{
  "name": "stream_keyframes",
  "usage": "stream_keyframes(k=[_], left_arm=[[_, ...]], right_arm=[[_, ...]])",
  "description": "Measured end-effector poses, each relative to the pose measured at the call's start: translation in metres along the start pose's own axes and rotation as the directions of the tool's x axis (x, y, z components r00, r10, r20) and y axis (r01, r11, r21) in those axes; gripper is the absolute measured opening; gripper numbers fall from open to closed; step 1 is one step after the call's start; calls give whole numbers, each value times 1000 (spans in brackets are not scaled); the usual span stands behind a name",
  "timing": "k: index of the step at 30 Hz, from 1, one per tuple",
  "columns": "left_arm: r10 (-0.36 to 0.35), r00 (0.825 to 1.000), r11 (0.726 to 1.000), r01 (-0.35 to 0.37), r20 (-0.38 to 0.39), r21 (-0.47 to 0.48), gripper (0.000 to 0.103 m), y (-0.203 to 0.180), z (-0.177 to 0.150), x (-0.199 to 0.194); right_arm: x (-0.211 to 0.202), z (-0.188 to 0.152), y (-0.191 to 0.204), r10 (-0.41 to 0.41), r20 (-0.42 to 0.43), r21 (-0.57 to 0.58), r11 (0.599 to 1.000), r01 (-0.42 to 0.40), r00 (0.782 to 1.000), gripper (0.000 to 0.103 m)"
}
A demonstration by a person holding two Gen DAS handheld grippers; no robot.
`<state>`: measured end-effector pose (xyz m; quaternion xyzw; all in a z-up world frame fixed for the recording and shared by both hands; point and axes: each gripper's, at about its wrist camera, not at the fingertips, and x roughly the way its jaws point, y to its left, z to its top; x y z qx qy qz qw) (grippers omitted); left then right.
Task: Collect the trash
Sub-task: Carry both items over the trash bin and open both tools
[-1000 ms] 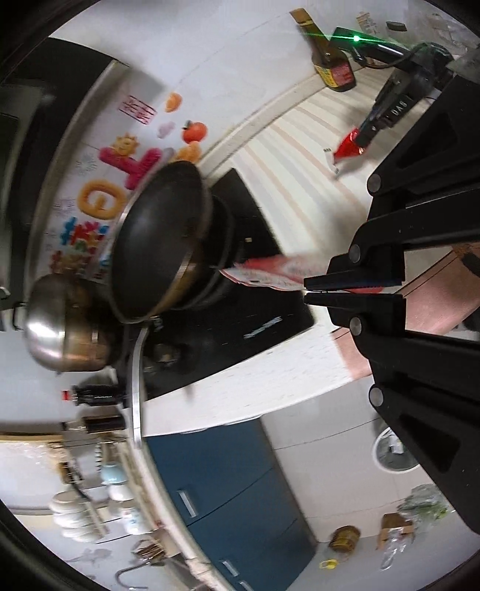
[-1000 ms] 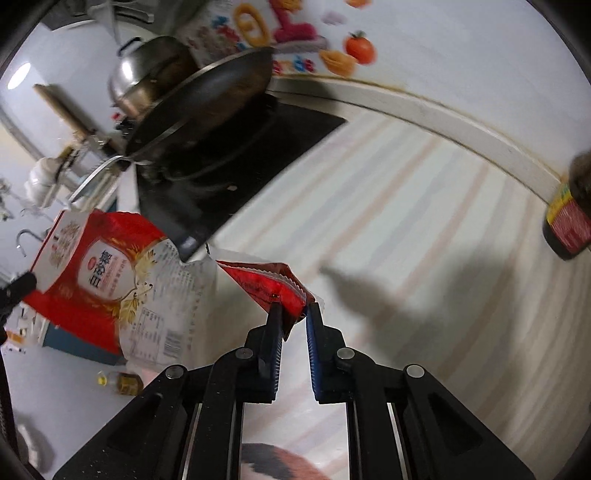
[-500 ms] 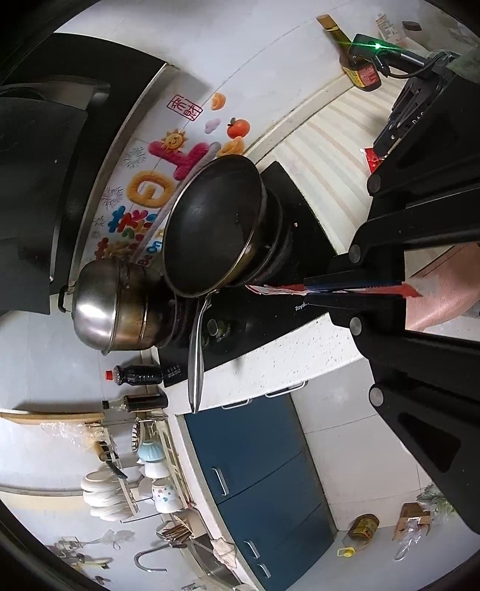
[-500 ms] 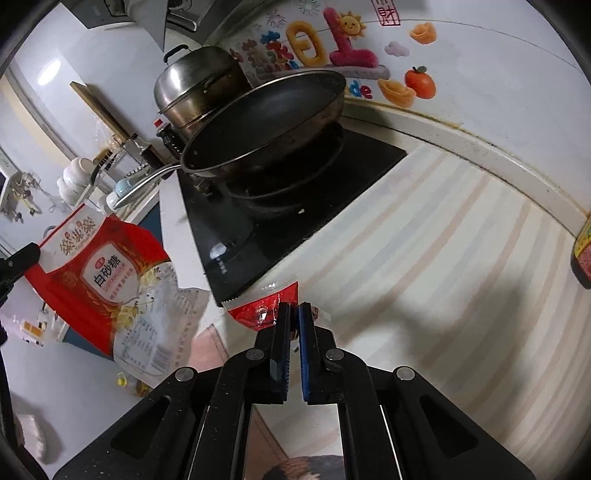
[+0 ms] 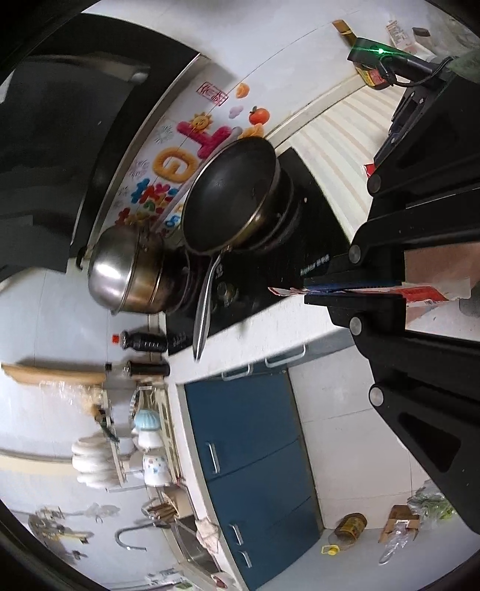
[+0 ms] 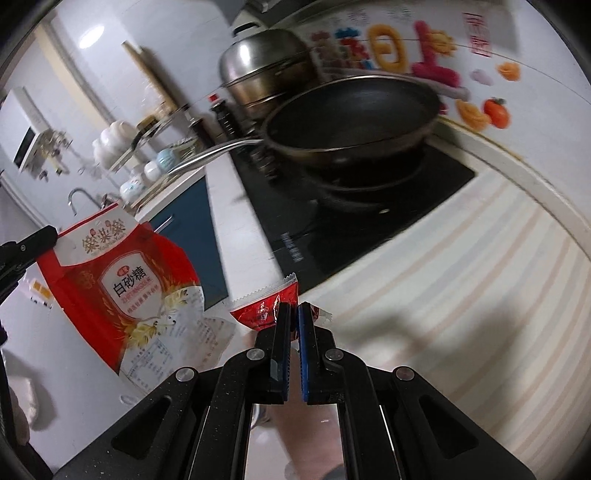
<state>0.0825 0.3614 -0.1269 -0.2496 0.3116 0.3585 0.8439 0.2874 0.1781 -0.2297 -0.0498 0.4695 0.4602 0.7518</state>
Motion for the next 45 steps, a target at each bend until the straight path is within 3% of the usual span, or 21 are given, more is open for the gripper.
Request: stream_keyframes(k=[7, 14, 19, 25, 30, 35, 38, 40, 41, 42, 43, 44, 45], left_arm=[[57, 998, 996, -57, -9, -64, 0, 84, -14, -18], [134, 987, 978, -147, -90, -150, 0, 188, -55, -7], [157, 970, 958, -195, -183, -211, 0, 260, -105, 36], [151, 941, 922, -245, -303, -299, 0, 351, -197, 135], [157, 908, 895, -297, -389, -333, 0, 422, -292, 232], [136, 858, 868, -344, -495, -358, 0, 481, -384, 318], [102, 813, 861, -361, -573, -358, 2, 503, -431, 356], [131, 762, 852, -414, -635, -321, 4, 511, -449, 366], [144, 749, 844, -435, -647, -315, 4, 513, -455, 365], [148, 754, 836, -441, -640, -326, 4, 516, -459, 360], [155, 759, 831, -446, -632, -331, 5, 516, -460, 354], [175, 753, 825, -463, -634, -323, 5, 516, -461, 348], [198, 753, 819, -479, -627, -316, 5, 515, -459, 342]], right_arm=[[30, -29, 80, 48, -59, -65, 997, -52, 997, 4], [88, -80, 163, 93, -152, -118, 987, -111, 984, 4], [164, -133, 212, 104, -242, -150, 978, -143, 965, 4], [290, -219, 239, 101, -358, -184, 967, -176, 928, 4], [422, -311, 243, 89, -446, -223, 953, -207, 891, 4], [547, -399, 239, 58, -534, -250, 942, -223, 843, 4], [610, -444, 236, 8, -603, -281, 934, -222, 798, 4], [638, -464, 236, -45, -643, -315, 925, -210, 765, 5], [645, -470, 235, -73, -660, -330, 922, -202, 748, 8], [647, -473, 236, -93, -663, -345, 919, -193, 742, 13], [644, -473, 235, -110, -654, -363, 914, -183, 749, 35], [642, -468, 234, -115, -646, -367, 913, -176, 755, 61], [635, -464, 231, -128, -632, -375, 914, -157, 765, 71]])
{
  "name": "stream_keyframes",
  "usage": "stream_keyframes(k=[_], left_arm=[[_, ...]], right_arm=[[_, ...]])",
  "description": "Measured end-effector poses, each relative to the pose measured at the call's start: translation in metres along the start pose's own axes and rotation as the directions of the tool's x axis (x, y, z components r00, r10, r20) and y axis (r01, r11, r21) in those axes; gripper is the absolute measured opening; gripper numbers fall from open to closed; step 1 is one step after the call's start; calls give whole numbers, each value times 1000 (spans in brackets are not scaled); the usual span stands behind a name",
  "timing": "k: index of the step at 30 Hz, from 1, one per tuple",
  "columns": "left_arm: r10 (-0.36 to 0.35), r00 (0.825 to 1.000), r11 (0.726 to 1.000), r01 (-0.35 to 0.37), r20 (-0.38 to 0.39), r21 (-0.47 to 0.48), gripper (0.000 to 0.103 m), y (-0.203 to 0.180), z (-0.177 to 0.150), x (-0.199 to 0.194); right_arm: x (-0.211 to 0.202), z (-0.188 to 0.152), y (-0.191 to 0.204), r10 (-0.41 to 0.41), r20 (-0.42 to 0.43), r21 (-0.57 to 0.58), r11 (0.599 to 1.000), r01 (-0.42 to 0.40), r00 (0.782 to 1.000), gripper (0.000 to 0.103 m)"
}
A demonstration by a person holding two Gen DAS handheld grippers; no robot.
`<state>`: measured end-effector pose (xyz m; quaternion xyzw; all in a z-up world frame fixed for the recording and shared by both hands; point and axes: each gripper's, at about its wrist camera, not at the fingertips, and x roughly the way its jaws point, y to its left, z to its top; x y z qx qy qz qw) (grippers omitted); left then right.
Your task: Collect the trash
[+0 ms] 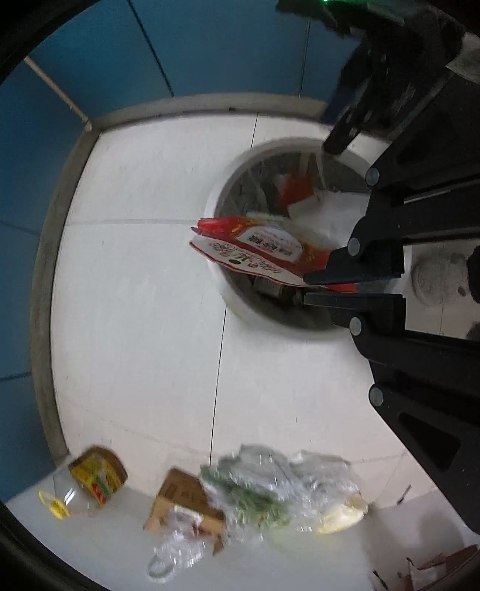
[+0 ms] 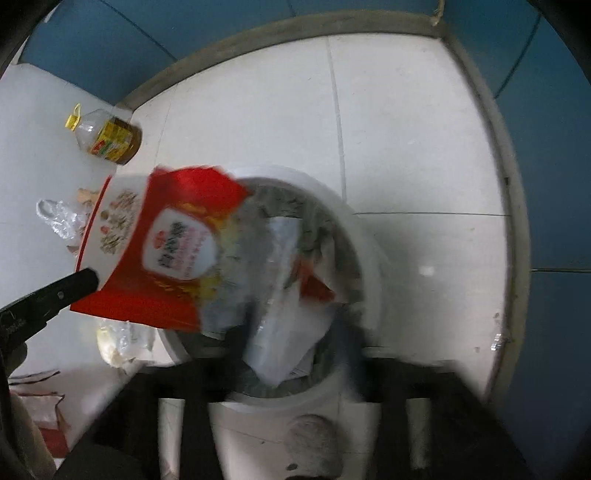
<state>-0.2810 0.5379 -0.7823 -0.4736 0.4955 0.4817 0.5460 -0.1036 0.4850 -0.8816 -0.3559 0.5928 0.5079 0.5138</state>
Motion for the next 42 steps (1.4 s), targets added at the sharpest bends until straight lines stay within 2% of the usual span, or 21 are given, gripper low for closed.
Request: stream_keyframes(k=[1, 3, 4, 5, 7, 9, 13, 21, 26, 33, 36, 38, 40, 42], left_arm=[[16, 1000, 1000, -16, 23, 0, 10, 0, 0, -6], [42, 997, 999, -43, 66, 6, 52, 0, -3, -20], [56, 995, 998, -57, 82, 9, 99, -2, -3, -24], [67, 992, 997, -69, 105, 18, 103, -1, -7, -33], [88, 990, 995, -92, 108, 29, 103, 2, -12, -38], [82, 991, 996, -85, 107, 27, 103, 5, -18, -43], [105, 987, 994, -109, 122, 26, 103, 3, -37, -75], [82, 977, 997, -83, 195, -4, 103, -1, -94, -197], [85, 950, 996, -83, 301, -20, 103, -10, -142, -310], [76, 895, 997, -73, 439, -25, 103, -28, -221, -457], [64, 872, 998, -63, 486, -19, 103, -39, -258, -516], [57, 861, 998, -57, 506, -15, 103, -44, -279, -548], [45, 853, 999, -46, 519, -11, 103, -47, -298, -575], [32, 853, 999, -31, 522, -11, 103, -49, -314, -599]], right_arm=[[-8, -1, -2, -7, 10, 5, 1000, 7, 1000, 78], [-25, -7, -5, -39, 24, 5, 999, 39, 999, 80], [-36, -8, -6, -56, 33, 5, 998, 56, 998, 90], [-45, -8, -8, -77, 40, 2, 997, 77, 996, 102], [-65, -14, -1, -124, 65, -15, 992, 125, 990, 103], [-83, -22, 6, -166, 84, -26, 985, 169, 982, 103], [-132, -36, 25, -205, 125, -35, 977, 210, 971, 103], [-273, -87, 59, -211, 251, -70, 970, 235, 945, 103], [-378, -139, 72, -177, 329, -66, 976, 210, 927, 103], [-548, -229, 81, -126, 467, -87, 978, 188, 875, 103], [-606, -264, 85, -101, 502, -108, 978, 178, 859, 103], [-645, -287, 85, -78, 521, -122, 979, 165, 850, 103], [-680, -309, 86, -50, 525, -139, 980, 143, 850, 103], [-709, -328, 87, -22, 531, -151, 981, 120, 847, 103]])
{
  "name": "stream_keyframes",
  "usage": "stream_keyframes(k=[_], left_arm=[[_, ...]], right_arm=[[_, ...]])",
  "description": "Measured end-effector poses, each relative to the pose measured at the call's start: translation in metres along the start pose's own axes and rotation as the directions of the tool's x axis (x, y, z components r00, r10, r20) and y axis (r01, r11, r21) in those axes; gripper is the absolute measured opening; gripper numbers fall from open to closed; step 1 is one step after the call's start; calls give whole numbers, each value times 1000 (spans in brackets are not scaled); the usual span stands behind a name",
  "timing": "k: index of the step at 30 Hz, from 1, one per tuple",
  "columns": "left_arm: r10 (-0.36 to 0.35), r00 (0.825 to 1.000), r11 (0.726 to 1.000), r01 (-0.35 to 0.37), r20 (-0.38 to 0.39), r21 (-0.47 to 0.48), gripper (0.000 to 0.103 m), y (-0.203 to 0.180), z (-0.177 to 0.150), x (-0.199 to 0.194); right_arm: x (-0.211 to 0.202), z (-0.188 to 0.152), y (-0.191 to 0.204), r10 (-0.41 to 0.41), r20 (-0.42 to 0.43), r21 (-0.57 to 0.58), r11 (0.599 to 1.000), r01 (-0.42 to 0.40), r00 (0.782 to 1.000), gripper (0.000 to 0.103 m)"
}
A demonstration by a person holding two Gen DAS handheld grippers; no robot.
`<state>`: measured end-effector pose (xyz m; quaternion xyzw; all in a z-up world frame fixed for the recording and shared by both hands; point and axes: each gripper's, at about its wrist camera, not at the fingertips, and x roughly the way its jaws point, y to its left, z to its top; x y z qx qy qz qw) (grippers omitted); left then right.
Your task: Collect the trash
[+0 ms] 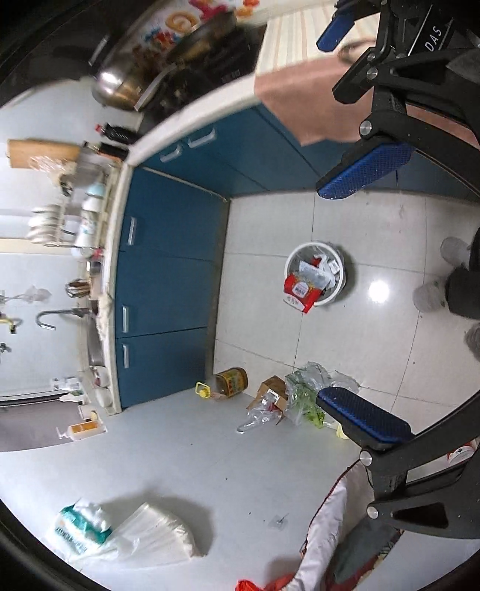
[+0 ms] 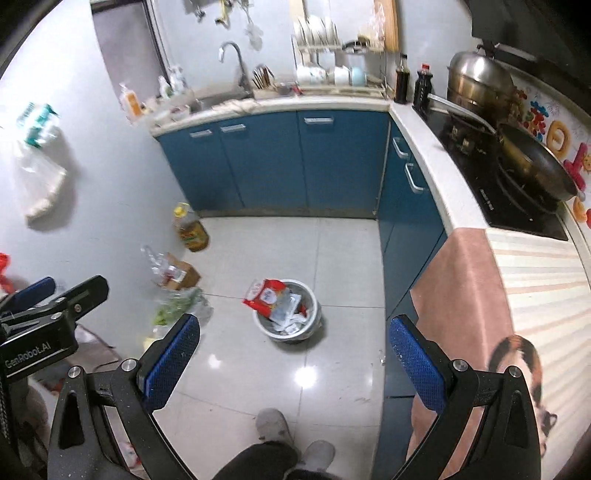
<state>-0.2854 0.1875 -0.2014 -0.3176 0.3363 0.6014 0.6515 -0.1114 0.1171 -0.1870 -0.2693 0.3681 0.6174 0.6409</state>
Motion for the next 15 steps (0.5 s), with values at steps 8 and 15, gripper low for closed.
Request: stream_keyframes(k=[8, 15], left_arm=[[-106, 994, 992, 104, -15, -64, 103, 9, 1, -73], [-183, 983, 981, 183, 6, -63, 103, 13, 1, -114]], right_arm=[[-108, 9, -1, 85, 68, -15, 996, -84, 994, 103], [-142, 18, 9, 148, 62, -33, 989, -146, 987, 103]])
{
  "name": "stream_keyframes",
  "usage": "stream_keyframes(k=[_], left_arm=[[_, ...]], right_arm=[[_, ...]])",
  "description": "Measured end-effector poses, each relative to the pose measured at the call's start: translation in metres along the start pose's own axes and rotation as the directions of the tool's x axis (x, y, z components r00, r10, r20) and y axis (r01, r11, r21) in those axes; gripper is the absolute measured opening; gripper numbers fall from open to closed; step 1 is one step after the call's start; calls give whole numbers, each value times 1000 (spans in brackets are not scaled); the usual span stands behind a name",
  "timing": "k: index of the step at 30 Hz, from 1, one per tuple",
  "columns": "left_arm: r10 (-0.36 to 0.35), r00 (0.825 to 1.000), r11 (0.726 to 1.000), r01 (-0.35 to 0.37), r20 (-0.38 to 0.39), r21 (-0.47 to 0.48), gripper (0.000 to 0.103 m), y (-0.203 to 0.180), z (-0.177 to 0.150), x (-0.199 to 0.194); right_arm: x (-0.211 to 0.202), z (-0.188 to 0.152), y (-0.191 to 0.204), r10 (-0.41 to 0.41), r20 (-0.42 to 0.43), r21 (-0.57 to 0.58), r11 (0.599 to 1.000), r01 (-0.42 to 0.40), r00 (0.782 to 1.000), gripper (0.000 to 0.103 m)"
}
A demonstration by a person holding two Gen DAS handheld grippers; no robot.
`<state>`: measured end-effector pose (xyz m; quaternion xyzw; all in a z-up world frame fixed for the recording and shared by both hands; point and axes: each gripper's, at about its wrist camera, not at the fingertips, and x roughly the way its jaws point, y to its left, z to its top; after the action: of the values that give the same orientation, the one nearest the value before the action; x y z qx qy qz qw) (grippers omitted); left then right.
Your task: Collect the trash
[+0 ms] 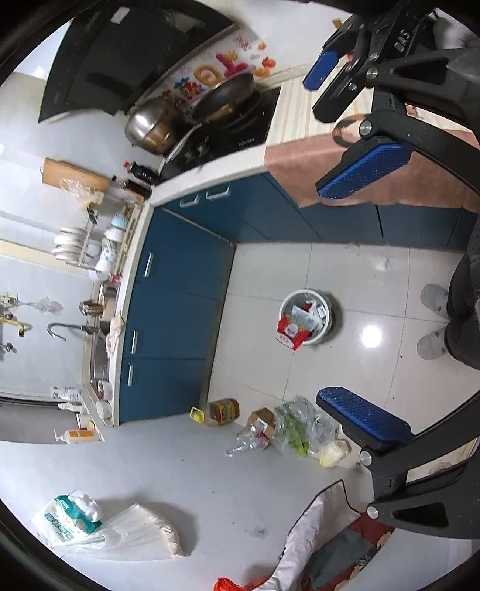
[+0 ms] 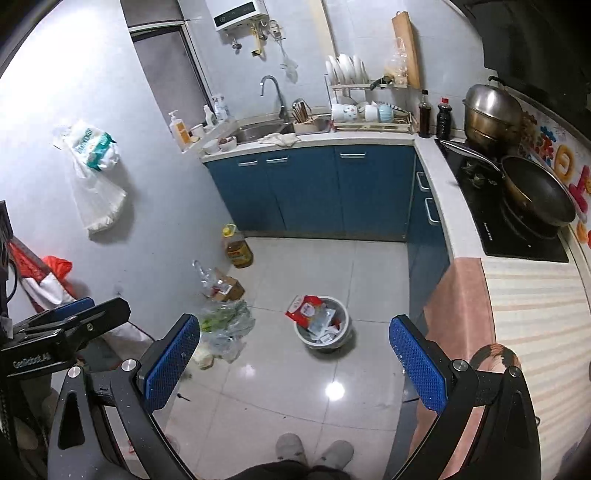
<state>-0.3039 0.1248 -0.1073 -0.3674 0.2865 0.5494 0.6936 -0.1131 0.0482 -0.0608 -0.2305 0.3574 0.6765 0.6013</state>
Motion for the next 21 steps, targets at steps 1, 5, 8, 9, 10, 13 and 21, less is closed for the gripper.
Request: stream_keyframes(k=[1, 5, 8, 9, 10, 13, 21], left_arm=[[-10, 1000, 1000, 10, 2, 3, 103, 0, 1, -3], [-47, 999, 999, 46, 21, 21, 103, -1, 1, -14], [-70, 997, 997, 69, 25, 31, 103, -1, 1, -18], [-71, 997, 997, 70, 22, 31, 103, -1, 0, -20], [-73, 997, 997, 72, 22, 29, 103, -1, 1, -20], [-78, 997, 996, 77, 22, 39, 103, 0, 1, -19], [-94, 996, 995, 93, 9, 32, 103, 1, 1, -16]], right_arm=[[-2, 1, 2, 7, -5, 6, 1000, -7, 1000, 103], [-7, 4, 8, 48, -18, 13, 999, -48, 999, 103], [-8, 4, 13, 49, -21, 9, 999, -49, 999, 103], [-9, 4, 14, 47, -22, 7, 999, -47, 999, 103], [-11, 4, 16, 46, -23, 6, 999, -46, 999, 103], [-13, 5, 18, 32, -23, 1, 999, -32, 999, 103], [-11, 11, 15, 19, -36, 1, 1000, -19, 999, 103]])
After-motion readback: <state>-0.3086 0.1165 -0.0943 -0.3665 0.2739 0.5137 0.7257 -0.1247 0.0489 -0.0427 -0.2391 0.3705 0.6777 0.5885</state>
